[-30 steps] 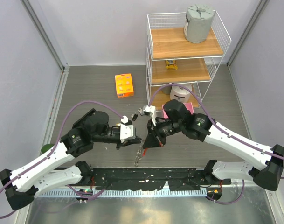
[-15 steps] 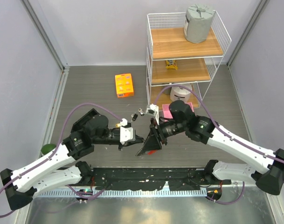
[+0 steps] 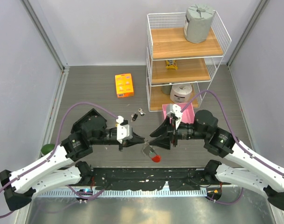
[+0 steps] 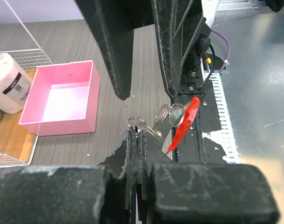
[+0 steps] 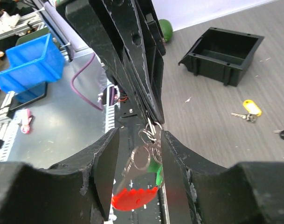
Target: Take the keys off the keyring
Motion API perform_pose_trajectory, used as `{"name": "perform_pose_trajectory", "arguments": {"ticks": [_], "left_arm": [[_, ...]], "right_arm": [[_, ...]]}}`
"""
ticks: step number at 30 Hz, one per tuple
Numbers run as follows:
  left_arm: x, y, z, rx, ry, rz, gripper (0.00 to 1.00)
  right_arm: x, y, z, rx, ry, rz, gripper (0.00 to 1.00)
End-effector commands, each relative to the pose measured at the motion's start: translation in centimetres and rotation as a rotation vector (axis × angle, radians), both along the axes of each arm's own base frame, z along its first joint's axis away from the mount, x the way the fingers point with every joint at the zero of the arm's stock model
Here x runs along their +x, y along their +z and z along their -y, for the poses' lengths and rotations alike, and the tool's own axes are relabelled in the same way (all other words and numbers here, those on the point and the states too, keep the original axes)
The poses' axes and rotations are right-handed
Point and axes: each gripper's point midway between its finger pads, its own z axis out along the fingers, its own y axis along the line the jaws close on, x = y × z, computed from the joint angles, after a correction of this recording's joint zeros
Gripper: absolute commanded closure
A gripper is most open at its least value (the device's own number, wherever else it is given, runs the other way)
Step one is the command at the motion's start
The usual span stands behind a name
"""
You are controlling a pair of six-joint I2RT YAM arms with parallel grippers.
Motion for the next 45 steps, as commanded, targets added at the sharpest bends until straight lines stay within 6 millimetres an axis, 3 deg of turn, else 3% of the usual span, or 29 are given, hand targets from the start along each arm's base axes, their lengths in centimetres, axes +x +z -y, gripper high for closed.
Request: {"name": "perform_pose_trajectory", "arguments": {"ticks": [1, 10, 14, 24, 36, 45], "left_arm": [[0.7, 4.4, 0.2, -0.112, 0.049, 0.050, 1.00], [-0.4, 4.8, 0.0, -0.159, -0.024, 0.135, 1.00], [-0.7, 5.1, 0.0, -0.164, -0.046, 0.146, 1.00], [-0.6, 5.6, 0.0, -0.163, -0.037, 0.149, 1.00], [-0.7, 6.3, -0.7, -0.169, -0.019, 0.165, 1.00], [1.0, 6.0, -0.7, -0.112, 0.078, 0.093, 1.00]], "right_arm": [[1.5, 1.5, 0.9, 0.085, -0.098, 0.160, 0.54], [2.1, 0.4, 0.5, 0.064, -0.095, 0.197, 0.67], [1.7, 1.1, -0.3, 0.094, -0.042, 0.206, 0.71], [0.1, 1.7, -0.3, 0.117, 0.036, 0.207, 0.72], [1.4, 1.5, 1.4, 0.096, -0.102, 0.218, 0.71], [-0.3, 2.5, 0.8, 0.095, -0.003, 0.149, 0.72]]}}
